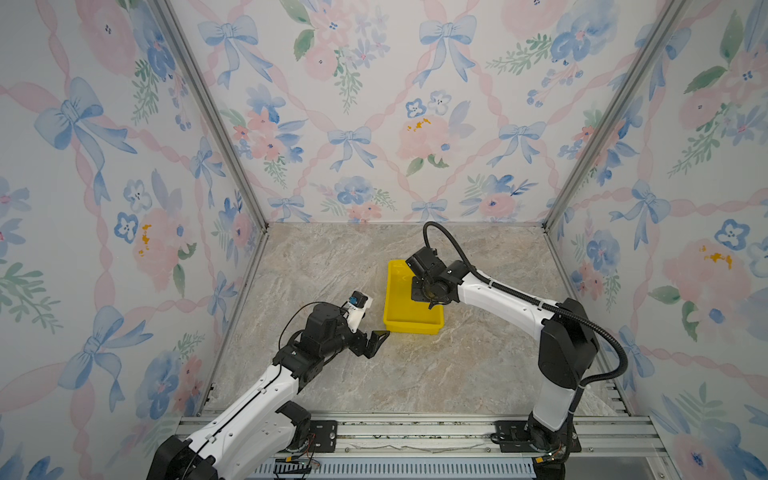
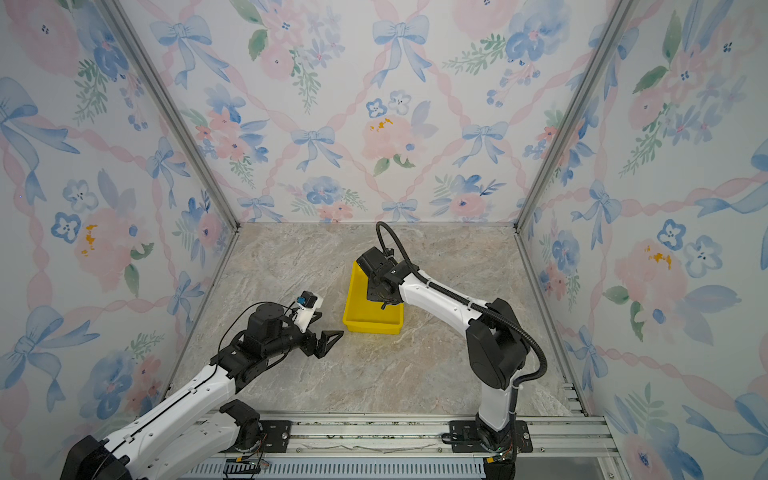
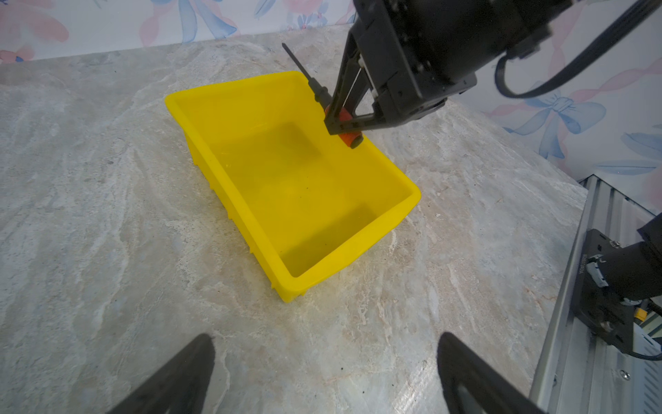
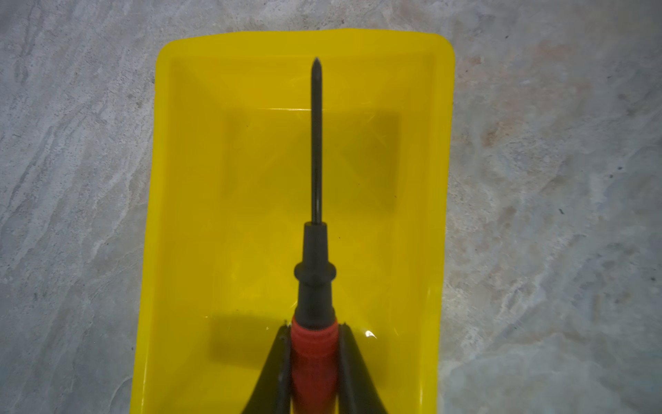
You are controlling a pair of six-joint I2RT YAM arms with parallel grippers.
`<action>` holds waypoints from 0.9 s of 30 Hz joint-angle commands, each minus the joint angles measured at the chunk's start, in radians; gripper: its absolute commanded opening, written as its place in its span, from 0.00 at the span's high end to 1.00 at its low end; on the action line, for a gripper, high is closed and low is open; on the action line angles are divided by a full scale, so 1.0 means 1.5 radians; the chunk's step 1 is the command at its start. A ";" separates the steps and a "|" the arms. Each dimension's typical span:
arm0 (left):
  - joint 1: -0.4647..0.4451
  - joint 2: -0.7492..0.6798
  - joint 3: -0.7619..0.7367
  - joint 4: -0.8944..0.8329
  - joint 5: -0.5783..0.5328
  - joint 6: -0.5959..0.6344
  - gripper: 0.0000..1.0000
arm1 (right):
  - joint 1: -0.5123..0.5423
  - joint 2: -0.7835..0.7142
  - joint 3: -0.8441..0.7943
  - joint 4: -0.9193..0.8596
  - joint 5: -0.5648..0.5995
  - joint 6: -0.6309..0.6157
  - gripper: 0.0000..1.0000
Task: Put the screwdriver in the bin
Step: 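Lift the screwdriver with the right gripper and carry it over the yellow bin, then lower the screwdriver into the yellow bin and open the right gripper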
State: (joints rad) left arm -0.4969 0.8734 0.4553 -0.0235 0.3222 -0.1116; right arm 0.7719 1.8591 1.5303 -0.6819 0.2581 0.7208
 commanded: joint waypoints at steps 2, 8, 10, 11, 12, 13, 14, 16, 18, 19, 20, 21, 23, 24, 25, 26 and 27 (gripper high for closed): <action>-0.005 0.008 0.001 0.010 -0.010 0.028 0.02 | 0.011 0.041 0.029 0.017 -0.030 0.025 0.94; -0.005 0.010 0.001 0.010 -0.013 0.036 0.02 | 0.011 0.076 0.030 0.041 -0.063 0.049 0.94; -0.005 0.010 -0.001 0.010 -0.013 0.036 0.03 | 0.011 0.085 0.033 0.047 -0.072 0.053 0.94; -0.006 0.009 -0.001 0.010 -0.013 0.036 0.03 | 0.011 0.091 0.033 0.051 -0.077 0.056 0.94; -0.006 0.009 -0.002 0.010 -0.013 0.036 0.02 | 0.011 0.097 0.033 0.054 -0.083 0.058 0.93; -0.006 0.009 -0.004 0.010 -0.013 0.036 0.02 | 0.011 0.105 0.034 0.059 -0.090 0.063 0.93; -0.006 0.009 -0.005 0.010 -0.013 0.035 0.02 | 0.011 0.112 0.036 0.063 -0.098 0.067 0.93; -0.006 0.011 -0.005 0.010 -0.010 0.036 0.03 | 0.011 0.125 0.037 0.068 -0.109 0.077 0.93; -0.006 0.010 -0.005 0.009 -0.010 0.037 0.03 | 0.012 0.135 0.036 0.076 -0.119 0.085 0.93; -0.006 0.009 -0.007 0.009 -0.012 0.036 0.02 | 0.012 0.141 0.036 0.080 -0.123 0.089 0.93; -0.006 0.008 -0.007 0.009 -0.012 0.036 0.03 | 0.013 0.145 0.037 0.082 -0.128 0.093 0.93; -0.006 0.007 -0.007 0.009 -0.012 0.035 0.03 | 0.013 0.148 0.038 0.082 -0.130 0.095 0.93; -0.006 0.005 -0.009 0.009 -0.011 0.034 0.02 | 0.014 0.156 0.043 0.083 -0.132 0.094 0.93; -0.006 0.004 -0.009 0.008 -0.011 0.034 0.02 | 0.016 0.158 0.045 0.083 -0.133 0.094 0.93; -0.006 0.005 -0.009 0.009 -0.011 0.034 0.02 | 0.015 0.161 0.046 0.083 -0.134 0.095 0.93; -0.007 0.006 -0.008 0.008 -0.010 0.034 0.03 | 0.015 0.164 0.049 0.085 -0.135 0.095 0.92; -0.006 0.007 -0.008 0.009 -0.009 0.035 0.03 | 0.017 0.167 0.050 0.086 -0.136 0.096 0.92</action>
State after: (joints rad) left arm -0.4980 0.8829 0.4553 -0.0235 0.3111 -0.0784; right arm 0.7826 2.0918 1.5661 -0.5632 0.0704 0.8471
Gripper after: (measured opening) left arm 0.975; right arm 0.183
